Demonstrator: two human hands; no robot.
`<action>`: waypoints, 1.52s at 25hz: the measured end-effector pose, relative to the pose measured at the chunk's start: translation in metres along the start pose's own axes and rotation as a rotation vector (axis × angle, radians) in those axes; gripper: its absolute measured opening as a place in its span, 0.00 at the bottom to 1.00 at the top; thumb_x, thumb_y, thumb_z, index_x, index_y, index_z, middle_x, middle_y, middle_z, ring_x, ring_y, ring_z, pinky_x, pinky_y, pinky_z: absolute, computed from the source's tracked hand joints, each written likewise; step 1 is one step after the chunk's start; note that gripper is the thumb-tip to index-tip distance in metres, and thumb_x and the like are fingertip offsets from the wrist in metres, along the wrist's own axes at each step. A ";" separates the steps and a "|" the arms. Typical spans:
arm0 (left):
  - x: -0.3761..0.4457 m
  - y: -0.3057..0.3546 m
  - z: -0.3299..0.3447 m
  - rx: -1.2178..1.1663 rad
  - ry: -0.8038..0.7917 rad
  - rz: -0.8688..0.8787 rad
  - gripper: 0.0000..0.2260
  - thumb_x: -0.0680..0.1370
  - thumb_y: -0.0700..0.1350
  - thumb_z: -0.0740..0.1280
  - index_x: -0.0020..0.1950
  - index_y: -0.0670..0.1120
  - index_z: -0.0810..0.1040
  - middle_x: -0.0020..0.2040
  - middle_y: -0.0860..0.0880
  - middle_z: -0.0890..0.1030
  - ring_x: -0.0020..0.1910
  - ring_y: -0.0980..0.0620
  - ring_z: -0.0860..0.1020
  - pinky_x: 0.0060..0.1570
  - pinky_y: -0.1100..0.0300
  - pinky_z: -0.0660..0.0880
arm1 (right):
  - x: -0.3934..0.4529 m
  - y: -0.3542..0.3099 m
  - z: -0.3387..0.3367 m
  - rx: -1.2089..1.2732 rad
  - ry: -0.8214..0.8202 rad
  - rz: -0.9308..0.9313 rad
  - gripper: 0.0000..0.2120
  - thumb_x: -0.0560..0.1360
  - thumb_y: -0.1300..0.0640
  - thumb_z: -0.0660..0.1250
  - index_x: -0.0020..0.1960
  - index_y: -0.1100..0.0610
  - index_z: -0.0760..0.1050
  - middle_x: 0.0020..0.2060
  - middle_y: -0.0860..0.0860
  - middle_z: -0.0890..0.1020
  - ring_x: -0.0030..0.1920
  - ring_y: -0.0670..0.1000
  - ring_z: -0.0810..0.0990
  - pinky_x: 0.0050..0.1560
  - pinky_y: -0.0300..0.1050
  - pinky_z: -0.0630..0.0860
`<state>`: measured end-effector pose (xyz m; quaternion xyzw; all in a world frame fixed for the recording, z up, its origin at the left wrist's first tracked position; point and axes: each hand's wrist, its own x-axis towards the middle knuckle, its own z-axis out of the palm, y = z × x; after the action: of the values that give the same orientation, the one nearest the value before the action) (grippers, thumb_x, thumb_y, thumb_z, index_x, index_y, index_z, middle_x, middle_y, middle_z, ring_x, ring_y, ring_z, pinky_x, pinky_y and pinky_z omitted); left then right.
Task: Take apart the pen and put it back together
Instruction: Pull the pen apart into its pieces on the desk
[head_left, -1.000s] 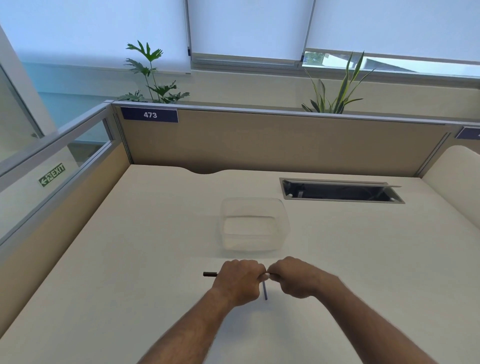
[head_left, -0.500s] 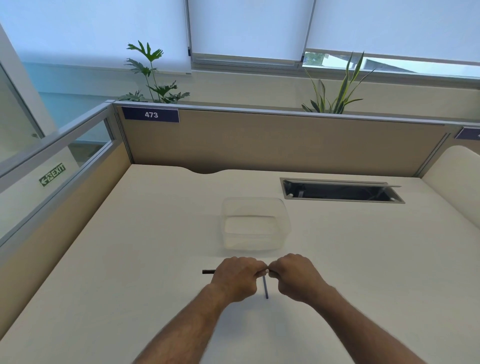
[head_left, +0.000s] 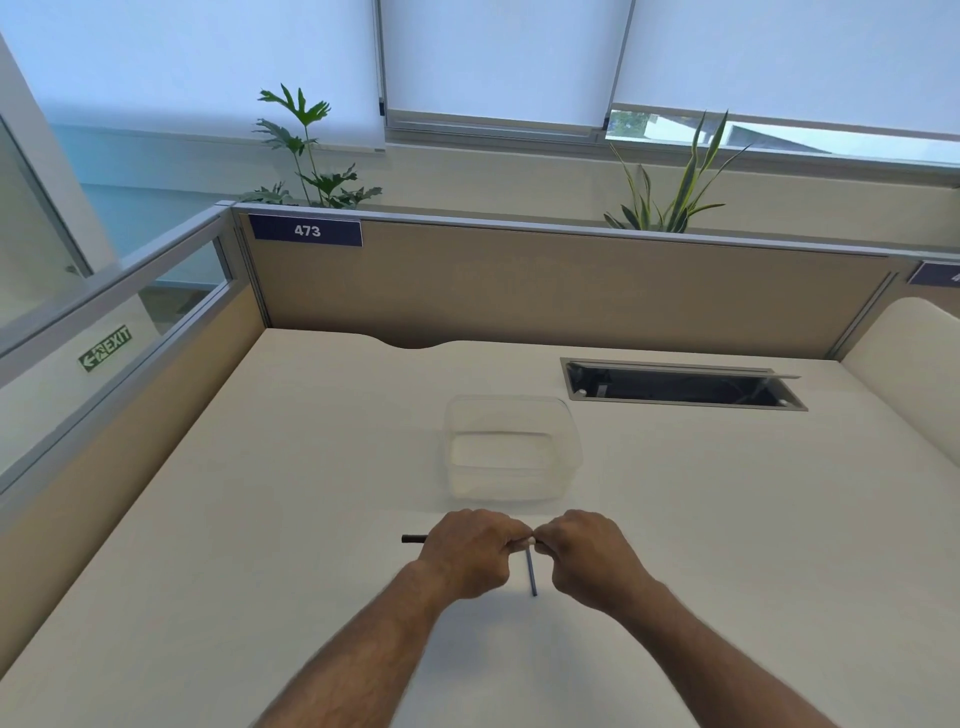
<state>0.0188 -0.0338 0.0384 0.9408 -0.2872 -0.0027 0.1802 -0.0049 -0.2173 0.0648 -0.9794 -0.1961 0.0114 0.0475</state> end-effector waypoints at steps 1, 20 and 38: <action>0.000 0.000 -0.001 -0.002 -0.002 -0.001 0.10 0.78 0.48 0.57 0.54 0.54 0.77 0.46 0.49 0.84 0.42 0.43 0.78 0.36 0.53 0.73 | 0.000 0.000 0.000 -0.002 0.000 -0.004 0.07 0.73 0.63 0.61 0.39 0.56 0.75 0.36 0.56 0.82 0.40 0.59 0.76 0.35 0.46 0.62; -0.006 -0.001 -0.002 -0.020 -0.017 -0.002 0.11 0.80 0.46 0.59 0.57 0.57 0.77 0.46 0.51 0.84 0.41 0.45 0.78 0.38 0.53 0.76 | -0.002 -0.003 -0.004 0.042 0.027 0.050 0.05 0.75 0.56 0.67 0.43 0.56 0.79 0.40 0.53 0.85 0.39 0.57 0.78 0.37 0.46 0.72; -0.011 -0.002 0.001 -0.001 0.004 -0.005 0.09 0.81 0.52 0.57 0.49 0.52 0.76 0.42 0.51 0.83 0.38 0.45 0.76 0.36 0.55 0.72 | -0.003 0.003 -0.016 0.280 -0.106 0.206 0.22 0.68 0.51 0.78 0.57 0.50 0.72 0.48 0.49 0.83 0.45 0.52 0.80 0.45 0.47 0.78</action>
<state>0.0105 -0.0272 0.0355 0.9414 -0.2845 -0.0015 0.1810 -0.0057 -0.2227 0.0809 -0.9761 -0.0933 0.0950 0.1718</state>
